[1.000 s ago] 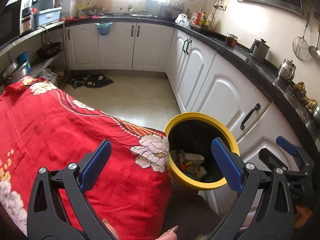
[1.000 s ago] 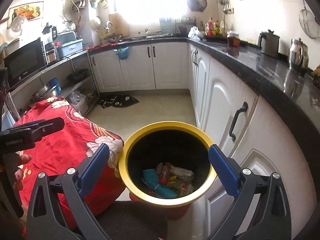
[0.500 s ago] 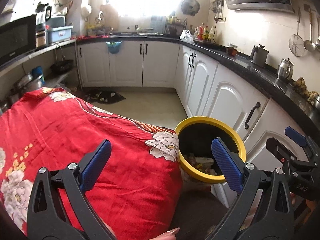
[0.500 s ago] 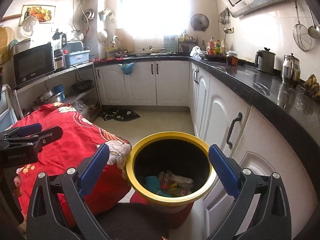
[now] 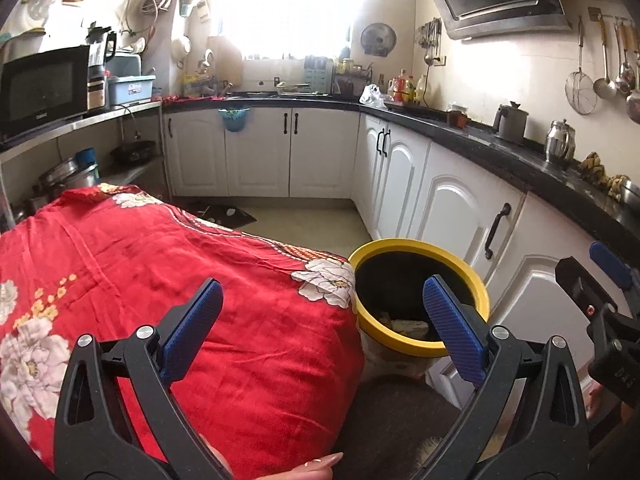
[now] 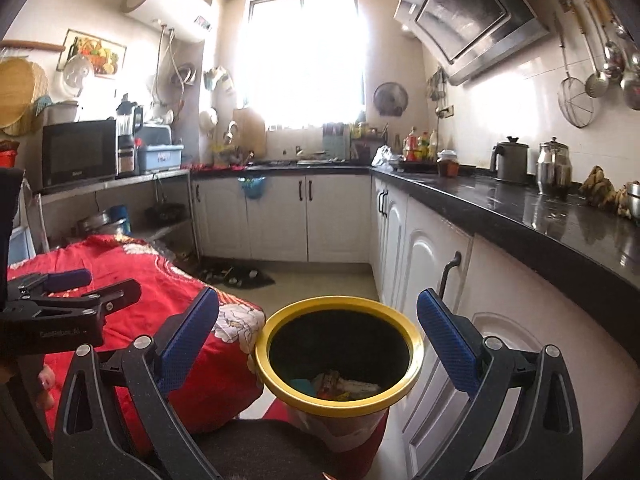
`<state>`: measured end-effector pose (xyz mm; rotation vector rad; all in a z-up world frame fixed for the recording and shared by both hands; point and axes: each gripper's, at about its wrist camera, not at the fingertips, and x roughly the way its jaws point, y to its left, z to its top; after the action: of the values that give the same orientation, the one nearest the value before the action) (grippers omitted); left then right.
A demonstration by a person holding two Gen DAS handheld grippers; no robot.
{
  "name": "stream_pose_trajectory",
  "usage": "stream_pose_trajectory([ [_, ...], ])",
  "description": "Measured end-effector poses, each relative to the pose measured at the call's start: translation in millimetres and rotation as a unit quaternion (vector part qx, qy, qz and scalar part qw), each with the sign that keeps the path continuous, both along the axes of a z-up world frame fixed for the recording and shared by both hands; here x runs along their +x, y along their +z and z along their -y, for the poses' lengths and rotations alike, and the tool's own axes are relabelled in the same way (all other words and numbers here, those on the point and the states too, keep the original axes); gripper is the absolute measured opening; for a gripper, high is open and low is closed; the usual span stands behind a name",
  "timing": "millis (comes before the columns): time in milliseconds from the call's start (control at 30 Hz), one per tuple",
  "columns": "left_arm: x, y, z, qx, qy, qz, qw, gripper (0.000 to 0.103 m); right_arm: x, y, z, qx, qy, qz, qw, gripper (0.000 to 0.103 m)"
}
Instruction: Collect trash
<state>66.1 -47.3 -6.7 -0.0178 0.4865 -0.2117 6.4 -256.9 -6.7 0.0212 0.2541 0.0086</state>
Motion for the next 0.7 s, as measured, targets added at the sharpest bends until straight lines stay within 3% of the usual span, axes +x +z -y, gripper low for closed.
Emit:
stream_pose_trajectory([
  [167,-9.3,-1.2,-3.5,-0.001,0.003,0.019,0.9998,0.092,-7.5,-7.5,-1.7,-0.003,-0.006,0.018,1.0,0.097],
  [700,-12.6,0.1,-5.3,-0.008,0.011,0.028,0.9995,0.092,-6.9,-12.8,-1.4,0.008,-0.017,0.006,1.0,0.097],
])
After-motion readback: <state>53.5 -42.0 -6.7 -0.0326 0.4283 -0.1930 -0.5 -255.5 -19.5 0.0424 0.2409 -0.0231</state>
